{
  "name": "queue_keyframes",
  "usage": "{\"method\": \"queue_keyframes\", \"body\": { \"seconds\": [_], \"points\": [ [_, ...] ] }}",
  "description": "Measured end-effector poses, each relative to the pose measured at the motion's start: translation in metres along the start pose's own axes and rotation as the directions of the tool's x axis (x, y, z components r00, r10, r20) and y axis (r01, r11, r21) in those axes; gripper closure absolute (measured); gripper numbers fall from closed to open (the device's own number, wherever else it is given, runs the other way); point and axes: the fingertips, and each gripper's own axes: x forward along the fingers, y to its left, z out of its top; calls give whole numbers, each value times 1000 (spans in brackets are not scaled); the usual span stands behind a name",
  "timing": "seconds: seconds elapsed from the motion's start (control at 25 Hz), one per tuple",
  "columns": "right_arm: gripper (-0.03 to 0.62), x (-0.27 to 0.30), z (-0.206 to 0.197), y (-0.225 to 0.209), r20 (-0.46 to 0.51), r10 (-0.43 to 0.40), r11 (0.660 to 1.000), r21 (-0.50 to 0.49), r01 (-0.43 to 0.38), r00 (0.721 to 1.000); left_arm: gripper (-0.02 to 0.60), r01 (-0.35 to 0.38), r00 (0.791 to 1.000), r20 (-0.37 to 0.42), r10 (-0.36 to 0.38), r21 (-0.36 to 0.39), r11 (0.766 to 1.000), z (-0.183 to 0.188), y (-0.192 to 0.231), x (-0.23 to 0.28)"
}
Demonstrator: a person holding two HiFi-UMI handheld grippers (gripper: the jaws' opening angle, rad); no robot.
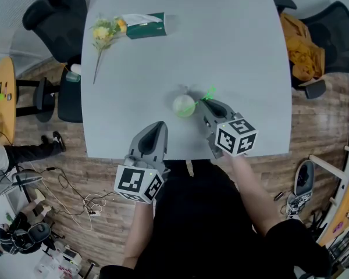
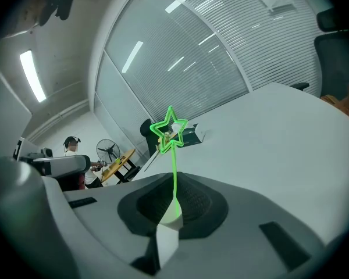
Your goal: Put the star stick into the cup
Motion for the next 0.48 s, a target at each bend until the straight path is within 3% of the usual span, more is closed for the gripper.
{"method": "queue_keyframes", "body": {
  "seconds": [0.48],
  "points": [
    [566,1,-4,-3,-16,-19,1000,-3,19,1000,581,-2,1000,3,2,1,1000,1,1,-1]
  ]
}}
